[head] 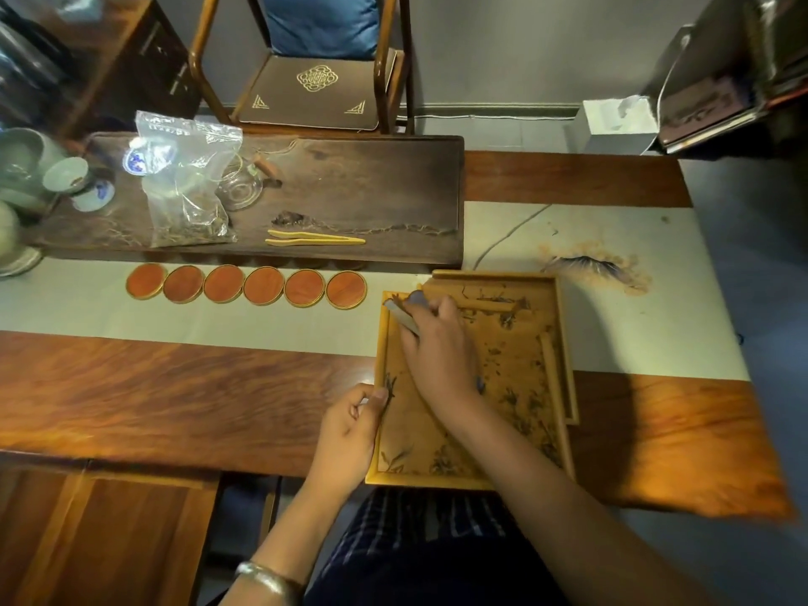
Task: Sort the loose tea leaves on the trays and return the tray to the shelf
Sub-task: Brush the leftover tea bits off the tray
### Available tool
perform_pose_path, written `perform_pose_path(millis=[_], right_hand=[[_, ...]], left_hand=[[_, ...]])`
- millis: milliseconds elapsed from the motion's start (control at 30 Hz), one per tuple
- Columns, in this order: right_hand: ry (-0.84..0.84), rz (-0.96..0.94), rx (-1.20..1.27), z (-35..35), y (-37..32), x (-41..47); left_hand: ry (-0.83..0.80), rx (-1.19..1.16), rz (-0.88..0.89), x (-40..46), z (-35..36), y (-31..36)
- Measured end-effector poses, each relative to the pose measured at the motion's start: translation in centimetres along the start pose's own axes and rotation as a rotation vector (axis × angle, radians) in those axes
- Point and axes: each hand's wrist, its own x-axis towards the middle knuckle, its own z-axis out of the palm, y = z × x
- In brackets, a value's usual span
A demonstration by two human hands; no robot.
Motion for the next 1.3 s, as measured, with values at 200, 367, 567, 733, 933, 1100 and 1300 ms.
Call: perform_pose_path(millis=[200,367,567,733,933,1100,1300], right_hand=[[0.01,0.078,0.004,-0.8,3.4,-0.2],[0.019,0.163,-0.022,-2.2,6.4,-0.2],[-0.018,0.007,0.034,-3.0,4.0,-0.5],[-0.189,-0.196,0.048,-1.3,0.0,-1.2],[-0.172,-0.146,-0.036,-0.4,0.5,-0.6],[-0.139,-0.096,-0.079,-1.0,2.8,0.4],[-0.082,0.008,-0.125,-2.3,6.2,1.4]], left_hand=[[0.004,-0.021,-0.007,0.0,0.0,0.2],[0.011,0.028,-0.006,0.2,0.0,0.3],[0.012,0.057,-0.024,0.7,0.1,0.4],[0.031,0.022,-0.021,1.3,0.2,0.9],[0.026,-0.018,-0.07,1.4,0.1,0.6],[0.02,-0.045,-0.094,1.1,0.1,0.1],[0.018,-0.048,-0.121,1.1,-0.3,-0.3]])
